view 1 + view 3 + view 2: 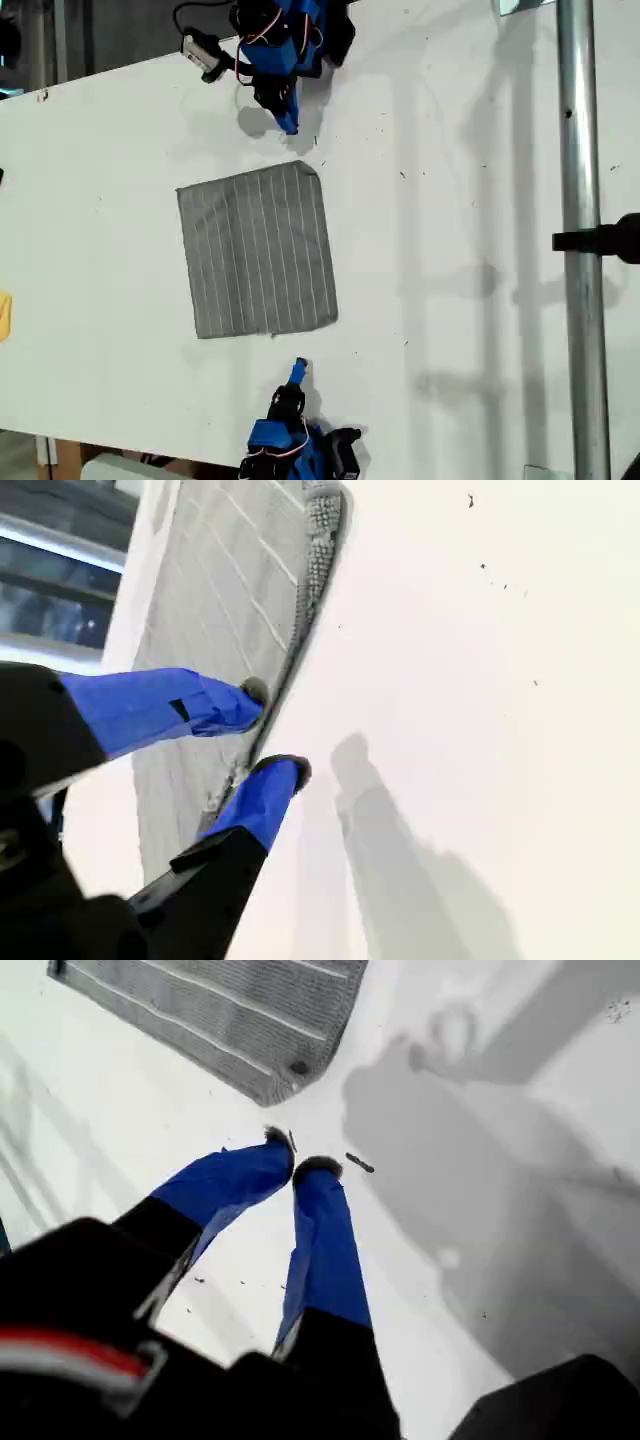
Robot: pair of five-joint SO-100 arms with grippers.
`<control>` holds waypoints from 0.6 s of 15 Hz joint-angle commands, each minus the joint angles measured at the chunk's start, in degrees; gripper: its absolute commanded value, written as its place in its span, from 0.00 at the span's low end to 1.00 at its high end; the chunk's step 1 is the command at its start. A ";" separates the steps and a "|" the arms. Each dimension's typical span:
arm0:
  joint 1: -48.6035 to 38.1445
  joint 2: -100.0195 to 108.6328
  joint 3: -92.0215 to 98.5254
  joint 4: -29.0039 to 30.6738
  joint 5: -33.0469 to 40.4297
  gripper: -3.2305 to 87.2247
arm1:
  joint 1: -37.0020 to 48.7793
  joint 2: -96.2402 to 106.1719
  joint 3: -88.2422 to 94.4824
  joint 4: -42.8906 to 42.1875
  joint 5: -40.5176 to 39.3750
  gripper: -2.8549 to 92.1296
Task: Grasp corners of a towel and fold twice.
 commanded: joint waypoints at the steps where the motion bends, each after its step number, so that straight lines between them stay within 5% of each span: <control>1: -6.94 0.44 0.53 -2.29 -26.28 0.01 | -5.54 0.18 -0.62 0.18 -0.53 0.03; 9: -6.86 0.44 0.26 -2.11 -27.51 0.02 | -5.63 0.18 -0.97 0.18 -0.44 0.03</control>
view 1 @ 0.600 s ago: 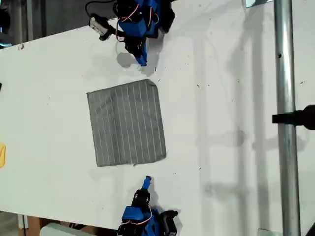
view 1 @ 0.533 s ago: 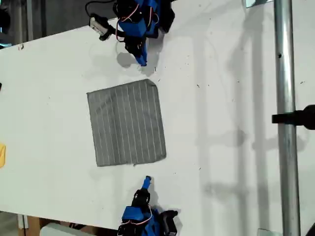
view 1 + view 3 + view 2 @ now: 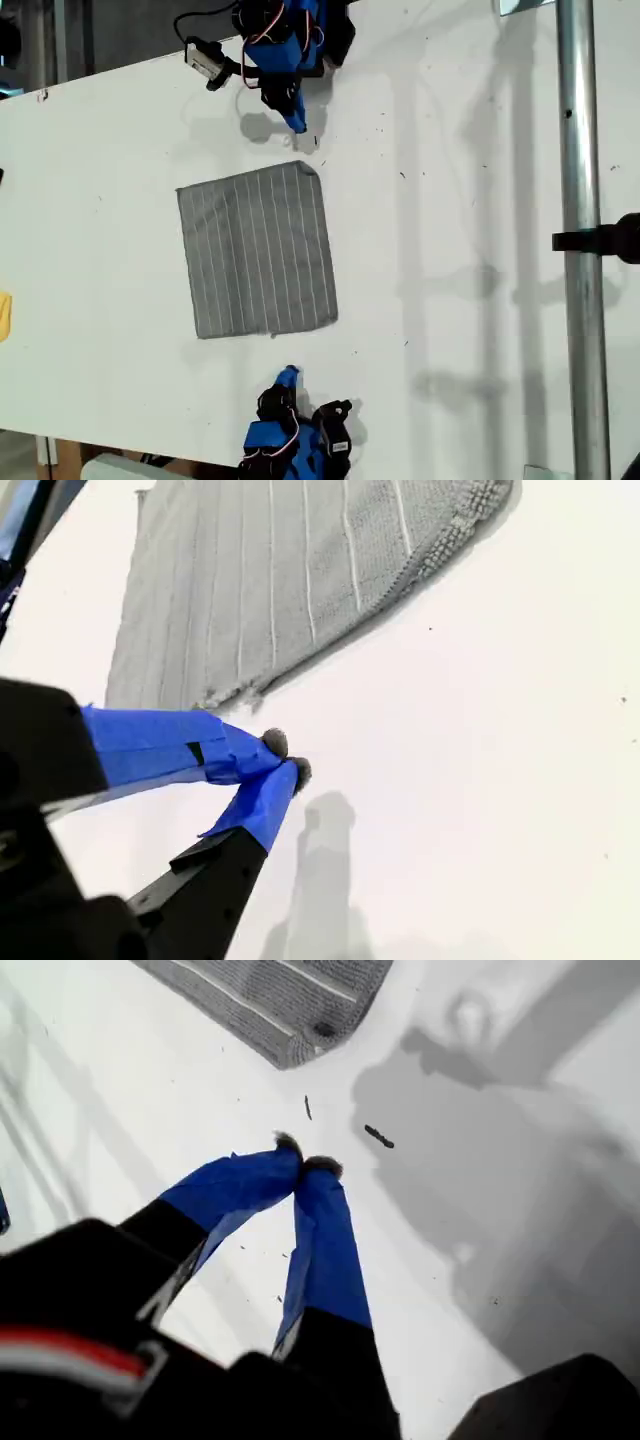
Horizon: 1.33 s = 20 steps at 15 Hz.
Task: Grasp corners of a towel and fold twice.
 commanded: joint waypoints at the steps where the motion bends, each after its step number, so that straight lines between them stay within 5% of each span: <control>1: 0.44 0.44 0.26 -1.49 -1.14 0.01 | -1.05 0.18 -1.76 0.62 1.14 0.03; 6: 9.67 -6.77 -9.23 -5.19 -11.87 0.00 | -2.72 -14.24 -20.83 1.49 0.09 0.03; 11: 14.41 -52.82 -46.32 -6.50 -9.58 0.00 | 0.88 -47.46 -55.28 8.61 -11.16 0.03; 17: 17.49 -87.19 -80.68 3.96 -4.83 0.01 | 3.34 -73.30 -82.18 22.41 -21.01 0.03; 19: 17.67 -89.82 -83.94 5.19 -2.90 0.04 | 3.87 -75.06 -81.65 22.41 -23.82 0.29; 20: 17.67 -90.26 -84.29 5.80 -3.08 0.07 | 4.48 -75.23 -79.72 21.45 -24.70 0.34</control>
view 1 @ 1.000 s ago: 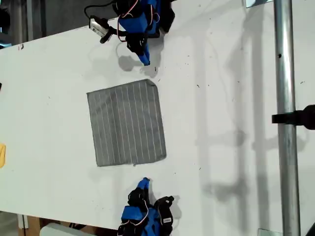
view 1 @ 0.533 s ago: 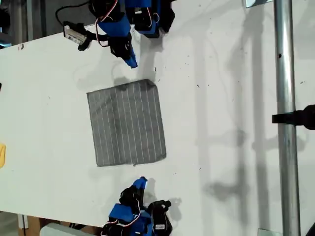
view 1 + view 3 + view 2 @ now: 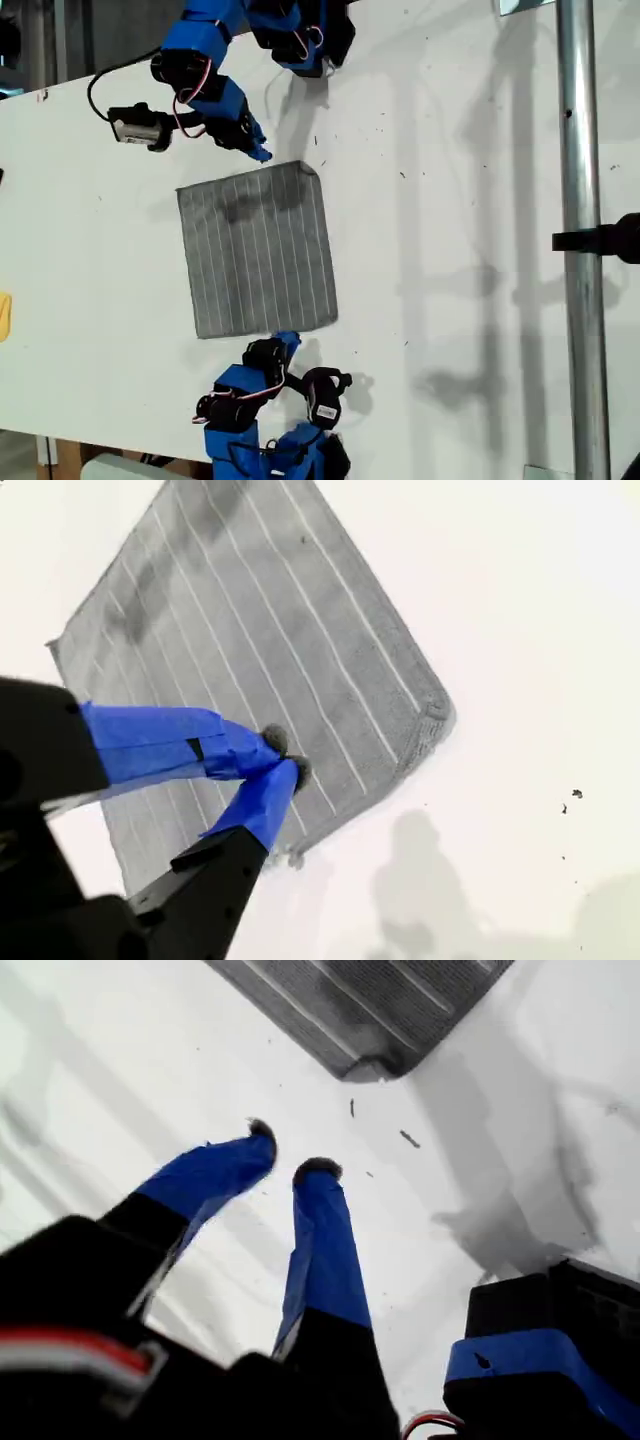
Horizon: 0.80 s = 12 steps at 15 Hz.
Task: Grasp corners of a towel and fold twice.
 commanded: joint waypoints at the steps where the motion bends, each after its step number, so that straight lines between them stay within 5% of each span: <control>1: 1.14 -0.18 -3.87 1.14 0.35 0.09 | 1.05 0.00 1.76 -2.90 -3.34 0.40; 7: 0.70 -1.32 -3.87 1.85 0.70 0.09 | 5.10 -3.16 34.80 -32.17 -9.84 0.40; 12: 0.09 -1.41 -4.13 2.37 0.79 0.08 | 2.55 -19.51 33.05 -42.01 -9.76 0.33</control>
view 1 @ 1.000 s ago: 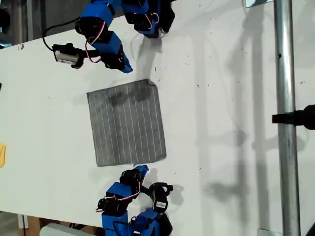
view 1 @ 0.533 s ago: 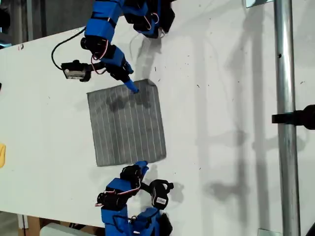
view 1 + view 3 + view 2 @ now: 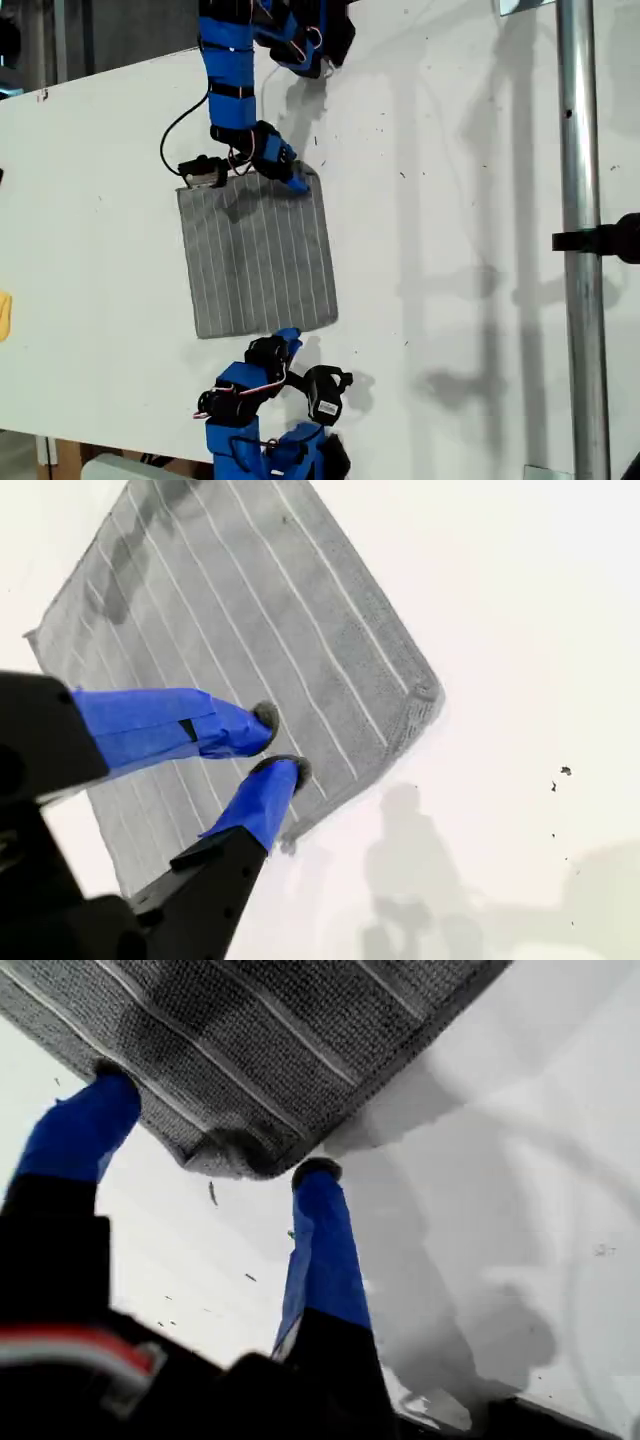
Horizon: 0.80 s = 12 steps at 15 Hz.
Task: Grasp corners of a towel and fold twice.
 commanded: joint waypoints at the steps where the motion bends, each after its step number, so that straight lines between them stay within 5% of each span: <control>1: 0.09 0.35 -3.52 0.88 0.26 0.08 | -1.23 -5.36 -5.19 -1.76 -0.09 0.27; 5: 0.35 0.35 -4.04 2.20 -0.53 0.07 | -1.85 -7.21 -7.65 -2.37 -0.44 0.03; 9: 1.23 -1.58 -7.47 5.89 -1.85 0.10 | -4.04 -7.65 -9.14 -3.52 -0.09 0.03; 12: 2.29 -9.67 -16.08 4.92 6.42 0.30 | -4.48 -7.65 -9.84 -3.60 0.26 0.03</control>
